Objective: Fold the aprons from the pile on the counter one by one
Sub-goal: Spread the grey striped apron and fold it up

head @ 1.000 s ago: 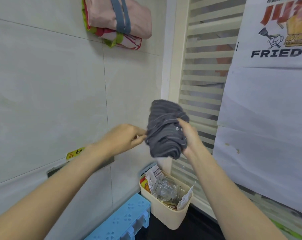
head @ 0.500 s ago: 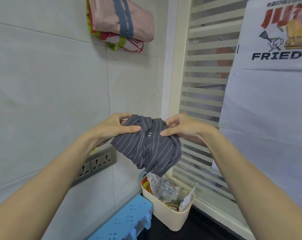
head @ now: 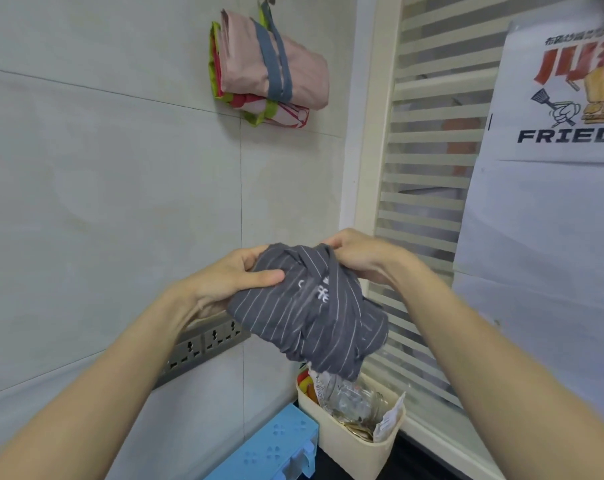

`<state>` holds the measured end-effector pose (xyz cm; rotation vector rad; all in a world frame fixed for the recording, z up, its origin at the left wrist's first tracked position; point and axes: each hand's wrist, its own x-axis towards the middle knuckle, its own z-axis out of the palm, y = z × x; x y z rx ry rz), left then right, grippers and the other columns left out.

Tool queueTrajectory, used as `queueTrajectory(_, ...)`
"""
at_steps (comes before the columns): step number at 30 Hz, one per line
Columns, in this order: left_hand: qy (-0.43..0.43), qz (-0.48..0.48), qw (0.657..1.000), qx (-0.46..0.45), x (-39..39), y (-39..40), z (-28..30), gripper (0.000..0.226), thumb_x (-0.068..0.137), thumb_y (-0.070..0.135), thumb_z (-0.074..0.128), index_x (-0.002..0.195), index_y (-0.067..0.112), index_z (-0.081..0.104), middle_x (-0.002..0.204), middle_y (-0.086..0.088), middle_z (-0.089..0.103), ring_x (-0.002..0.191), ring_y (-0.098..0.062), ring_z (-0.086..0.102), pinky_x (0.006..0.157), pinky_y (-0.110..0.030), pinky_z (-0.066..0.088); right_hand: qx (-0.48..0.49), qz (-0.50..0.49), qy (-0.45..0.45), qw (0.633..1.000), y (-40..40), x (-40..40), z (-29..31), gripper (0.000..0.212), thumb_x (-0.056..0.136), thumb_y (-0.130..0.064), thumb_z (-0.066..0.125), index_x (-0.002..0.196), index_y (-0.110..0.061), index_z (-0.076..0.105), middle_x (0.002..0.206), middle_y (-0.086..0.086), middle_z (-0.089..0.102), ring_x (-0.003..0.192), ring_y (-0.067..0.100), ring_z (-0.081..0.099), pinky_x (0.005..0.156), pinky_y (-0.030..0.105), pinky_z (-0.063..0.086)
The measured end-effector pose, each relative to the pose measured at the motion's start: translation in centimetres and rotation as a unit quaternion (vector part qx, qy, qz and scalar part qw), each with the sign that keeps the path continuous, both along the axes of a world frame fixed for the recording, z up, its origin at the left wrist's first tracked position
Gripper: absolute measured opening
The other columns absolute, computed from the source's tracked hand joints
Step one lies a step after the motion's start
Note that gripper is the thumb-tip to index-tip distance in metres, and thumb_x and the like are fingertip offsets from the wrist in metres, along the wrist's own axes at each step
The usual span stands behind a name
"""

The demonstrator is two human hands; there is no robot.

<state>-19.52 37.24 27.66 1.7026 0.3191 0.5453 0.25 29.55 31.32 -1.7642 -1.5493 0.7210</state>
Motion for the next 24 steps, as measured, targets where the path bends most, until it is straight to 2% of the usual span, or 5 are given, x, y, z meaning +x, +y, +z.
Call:
queueTrajectory(4,-0.067,0.097,0.992,-0.042,-1.4,0.5,0.9,0.081,0.026,0.042,0.093,0.098,0.017,0.066,0.087,-0.006,0.074,0.074,-0.017,0.071,0.058,-0.024,0.056,0.037,-0.061,-0.037,0.997,-1.0,0.9,2.3,0.011,0.084,-0.017,0.07,0.083,-0.009,0.063,0.061,-0.003,0.053,0.052,0.01,0.04,0.043,0.016,0.036)
queueTrajectory(8,-0.095,0.179,0.978,-0.049,-1.9,0.8,1.8,0.029,0.072,0.021,0.071,0.1,0.015,0.063,0.081,-0.002,0.074,0.068,-0.011,0.07,0.056,-0.021,0.056,0.192,-0.081,0.029,0.978,-1.3,-0.2,4.1,0.023,0.086,-0.028,0.068,0.079,-0.007,0.064,0.064,0.0,0.058,0.055,0.011,0.047,0.051,0.018,0.042)
queueTrajectory(13,-0.113,0.208,0.972,-0.017,-1.6,0.0,3.0,0.022,0.082,0.013,0.066,0.103,0.017,0.063,0.083,0.001,0.073,0.069,-0.009,0.07,0.055,-0.02,0.054,0.11,-0.055,-0.089,0.988,-0.1,-4.6,5.3,0.033,0.081,-0.036,0.072,0.084,-0.004,0.063,0.067,0.001,0.06,0.065,0.013,0.055,0.064,0.023,0.049)
queueTrajectory(18,-0.125,0.163,0.978,0.027,-3.5,-0.9,3.8,0.029,0.072,0.018,0.065,0.101,0.019,0.061,0.08,0.007,0.074,0.071,-0.007,0.07,0.057,-0.018,0.053,0.072,0.031,0.354,0.932,-0.8,-3.9,7.6,0.015,0.092,-0.009,0.051,0.078,-0.008,0.055,0.065,0.005,0.066,0.056,0.014,0.064,0.053,0.021,0.054)
queueTrajectory(24,-0.124,0.131,0.977,0.11,-5.9,-1.3,6.7,0.084,0.034,0.051,0.091,0.107,0.019,0.063,0.098,0.0,0.073,0.086,-0.014,0.07,0.066,-0.02,0.055,0.097,0.098,0.392,0.91,-0.4,-5.3,10.6,0.031,0.096,-0.014,0.042,0.065,-0.017,0.037,0.04,-0.01,0.024,0.034,0.004,0.023,0.04,0.014,0.022)
